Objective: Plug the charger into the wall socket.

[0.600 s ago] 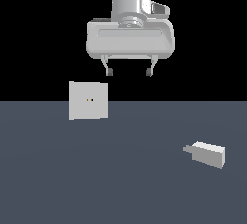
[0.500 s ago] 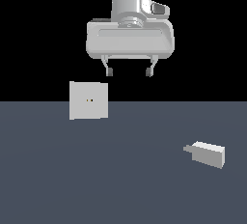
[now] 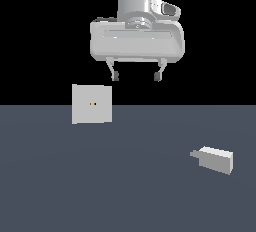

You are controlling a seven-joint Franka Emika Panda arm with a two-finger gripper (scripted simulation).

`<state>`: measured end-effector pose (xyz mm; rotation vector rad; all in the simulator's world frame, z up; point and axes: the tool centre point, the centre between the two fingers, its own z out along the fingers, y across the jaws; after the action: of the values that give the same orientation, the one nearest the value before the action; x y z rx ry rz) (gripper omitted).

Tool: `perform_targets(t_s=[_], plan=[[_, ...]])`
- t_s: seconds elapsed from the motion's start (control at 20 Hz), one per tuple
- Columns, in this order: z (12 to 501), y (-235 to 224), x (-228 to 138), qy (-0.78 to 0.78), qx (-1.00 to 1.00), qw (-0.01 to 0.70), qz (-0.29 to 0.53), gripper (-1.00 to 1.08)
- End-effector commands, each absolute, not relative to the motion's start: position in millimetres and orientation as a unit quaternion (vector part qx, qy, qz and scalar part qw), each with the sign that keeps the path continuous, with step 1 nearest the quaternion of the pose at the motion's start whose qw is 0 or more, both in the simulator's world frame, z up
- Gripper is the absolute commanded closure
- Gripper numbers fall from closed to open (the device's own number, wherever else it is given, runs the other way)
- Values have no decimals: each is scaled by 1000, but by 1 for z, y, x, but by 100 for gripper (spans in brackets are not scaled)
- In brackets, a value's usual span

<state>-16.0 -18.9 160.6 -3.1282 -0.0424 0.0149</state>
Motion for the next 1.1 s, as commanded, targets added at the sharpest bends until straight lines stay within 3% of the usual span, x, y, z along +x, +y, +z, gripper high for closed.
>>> perform_targets(t_s=[0.0, 1.05], plan=[[157, -22, -21, -27, -1000, 7, 2, -92], [113, -73, -72, -202, -979, 15, -31, -92]])
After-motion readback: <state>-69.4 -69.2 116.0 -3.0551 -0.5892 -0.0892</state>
